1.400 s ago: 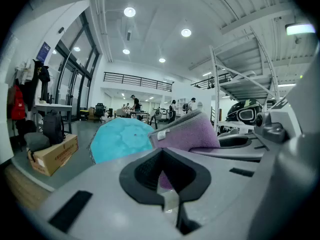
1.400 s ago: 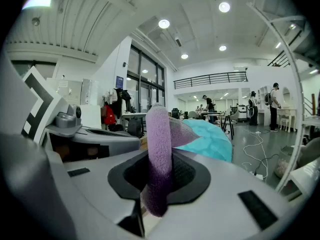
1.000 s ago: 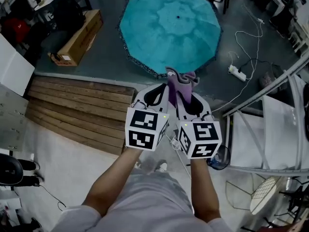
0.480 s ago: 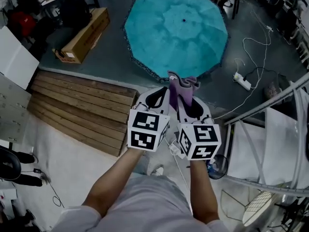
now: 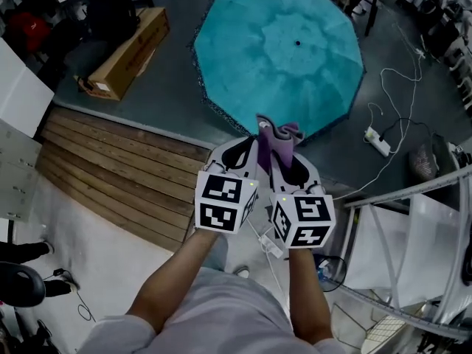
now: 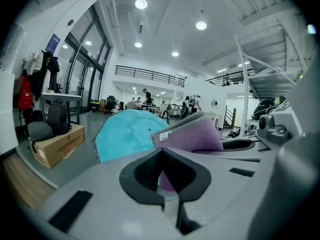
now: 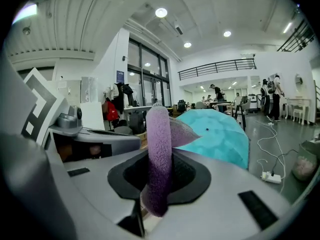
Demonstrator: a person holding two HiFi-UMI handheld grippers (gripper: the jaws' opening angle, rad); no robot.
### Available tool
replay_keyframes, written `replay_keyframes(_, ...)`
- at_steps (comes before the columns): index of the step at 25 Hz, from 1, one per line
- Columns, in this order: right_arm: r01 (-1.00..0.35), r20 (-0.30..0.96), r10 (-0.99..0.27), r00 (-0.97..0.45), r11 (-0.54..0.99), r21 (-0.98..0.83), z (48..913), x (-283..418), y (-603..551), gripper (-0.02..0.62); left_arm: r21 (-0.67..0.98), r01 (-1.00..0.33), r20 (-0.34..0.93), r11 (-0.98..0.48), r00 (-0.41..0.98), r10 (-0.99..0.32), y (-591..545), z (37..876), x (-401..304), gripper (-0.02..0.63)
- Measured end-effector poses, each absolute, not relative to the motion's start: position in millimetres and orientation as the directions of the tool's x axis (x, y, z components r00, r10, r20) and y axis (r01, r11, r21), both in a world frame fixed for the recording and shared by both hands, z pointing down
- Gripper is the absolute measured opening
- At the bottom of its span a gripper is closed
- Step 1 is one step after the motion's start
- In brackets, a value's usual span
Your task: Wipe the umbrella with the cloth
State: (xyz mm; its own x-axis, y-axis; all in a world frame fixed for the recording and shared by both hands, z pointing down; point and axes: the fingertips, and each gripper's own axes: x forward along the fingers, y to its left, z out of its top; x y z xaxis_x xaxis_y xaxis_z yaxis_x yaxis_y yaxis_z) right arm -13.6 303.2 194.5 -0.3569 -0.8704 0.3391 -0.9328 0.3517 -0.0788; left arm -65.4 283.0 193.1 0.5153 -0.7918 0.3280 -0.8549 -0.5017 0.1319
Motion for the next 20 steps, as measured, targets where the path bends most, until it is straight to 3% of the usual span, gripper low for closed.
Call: replay_keyframes(20, -0.909, 0.429, -0.81, -0.401, 0.41, -0.076, 216.8, -139.7, 83.3, 0.077, 0.22, -0.874, 0.382, -0.433, 0.486, -0.786, 66.1, 227.3, -195.4, 0.006)
